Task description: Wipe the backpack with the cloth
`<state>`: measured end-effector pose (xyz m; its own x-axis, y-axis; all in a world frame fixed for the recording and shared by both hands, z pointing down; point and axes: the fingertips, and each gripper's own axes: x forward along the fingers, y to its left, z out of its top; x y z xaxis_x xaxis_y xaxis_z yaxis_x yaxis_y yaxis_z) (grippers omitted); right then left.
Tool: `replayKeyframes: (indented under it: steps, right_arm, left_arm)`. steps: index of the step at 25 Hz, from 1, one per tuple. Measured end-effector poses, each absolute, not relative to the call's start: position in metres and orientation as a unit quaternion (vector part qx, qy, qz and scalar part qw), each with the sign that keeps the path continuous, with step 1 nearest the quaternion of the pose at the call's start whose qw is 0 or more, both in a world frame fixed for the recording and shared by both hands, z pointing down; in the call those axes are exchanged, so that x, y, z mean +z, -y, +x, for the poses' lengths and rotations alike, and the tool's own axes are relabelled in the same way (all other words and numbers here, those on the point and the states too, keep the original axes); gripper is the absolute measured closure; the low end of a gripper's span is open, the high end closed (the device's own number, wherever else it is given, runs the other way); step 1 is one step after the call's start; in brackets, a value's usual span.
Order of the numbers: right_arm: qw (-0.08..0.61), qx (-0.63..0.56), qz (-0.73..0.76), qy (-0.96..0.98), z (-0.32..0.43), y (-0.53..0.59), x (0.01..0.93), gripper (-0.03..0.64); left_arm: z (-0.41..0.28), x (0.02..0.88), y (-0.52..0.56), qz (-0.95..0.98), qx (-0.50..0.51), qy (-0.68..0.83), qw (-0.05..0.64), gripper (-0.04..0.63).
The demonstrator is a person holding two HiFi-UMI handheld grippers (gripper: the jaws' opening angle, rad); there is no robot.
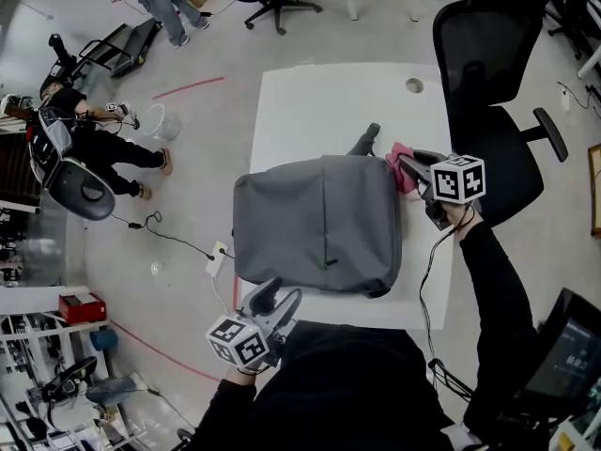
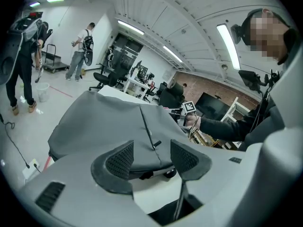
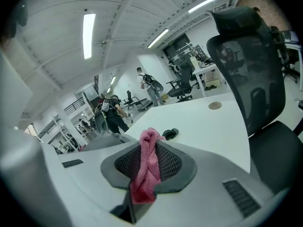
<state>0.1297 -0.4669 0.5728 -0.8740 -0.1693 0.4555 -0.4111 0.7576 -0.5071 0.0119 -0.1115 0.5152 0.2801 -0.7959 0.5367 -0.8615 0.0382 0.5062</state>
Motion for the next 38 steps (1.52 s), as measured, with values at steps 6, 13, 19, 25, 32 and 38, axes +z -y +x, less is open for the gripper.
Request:
replayKeyframes:
  steps: [6, 13, 19, 25, 32, 38]
  right_arm:
    - [0.207, 0.328, 0.125, 0.913, 0.141, 0.403, 0.582, 0.541]
    - [0.24, 0.374, 0.041, 0.895, 0.186, 0.278, 0.589, 0.541]
    - [0.251, 0.387, 0.0, 0.887, 0.21, 0.235, 0.592, 0.541]
    - [0.232, 0.369, 0.048, 0.899, 0.203, 0.3, 0.59, 0.541]
    - [0.175, 0.377, 0.173, 0.893, 0.173, 0.453, 0.591, 0.541]
    - [0.187, 0.385, 0.189, 0.884, 0.123, 0.483, 0.604, 0.541]
  left_arm:
    - [0.004, 0.515, 0.125, 0.714, 0.045, 0.576, 0.395, 0.337]
    - [0.041, 0.516, 0.168, 0.768, 0.064, 0.503, 0.392, 0.337]
    - [0.067, 0.52, 0.185, 0.788, 0.074, 0.466, 0.395, 0.337]
    - [0.068, 0.514, 0.173, 0.775, 0.069, 0.489, 0.395, 0.337]
    - [0.021, 0.52, 0.139, 0.717, 0.038, 0.569, 0.401, 0.337]
    - [-0.02, 0.519, 0.113, 0.688, 0.017, 0.599, 0.409, 0.337]
